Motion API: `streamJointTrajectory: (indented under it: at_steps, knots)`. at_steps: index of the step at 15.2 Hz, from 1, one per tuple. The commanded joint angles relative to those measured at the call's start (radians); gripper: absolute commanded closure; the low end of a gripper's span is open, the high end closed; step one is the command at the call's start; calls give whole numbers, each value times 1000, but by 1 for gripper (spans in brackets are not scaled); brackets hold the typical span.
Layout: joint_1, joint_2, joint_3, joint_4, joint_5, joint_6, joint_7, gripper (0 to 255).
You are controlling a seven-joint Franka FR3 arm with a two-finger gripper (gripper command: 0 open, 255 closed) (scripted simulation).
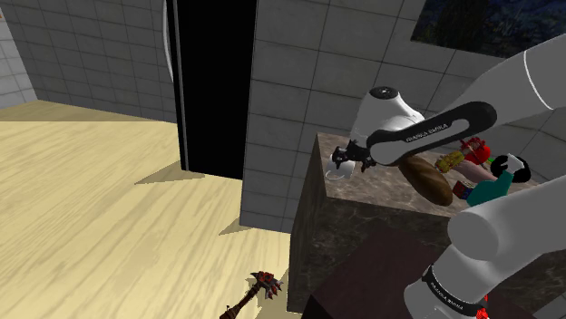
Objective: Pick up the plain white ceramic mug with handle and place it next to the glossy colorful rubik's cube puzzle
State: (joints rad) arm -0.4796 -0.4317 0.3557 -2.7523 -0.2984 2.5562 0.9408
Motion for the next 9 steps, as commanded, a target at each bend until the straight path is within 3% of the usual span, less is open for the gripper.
streamJointTrajectory:
  at_steps: [1,2,9]
  knots:
    - [-103,90,70,16,-103,83,154,0]
    - [-139,116,94,23,-143,103,205,0]
    - [-252,240,147,45,-327,187,336,0]
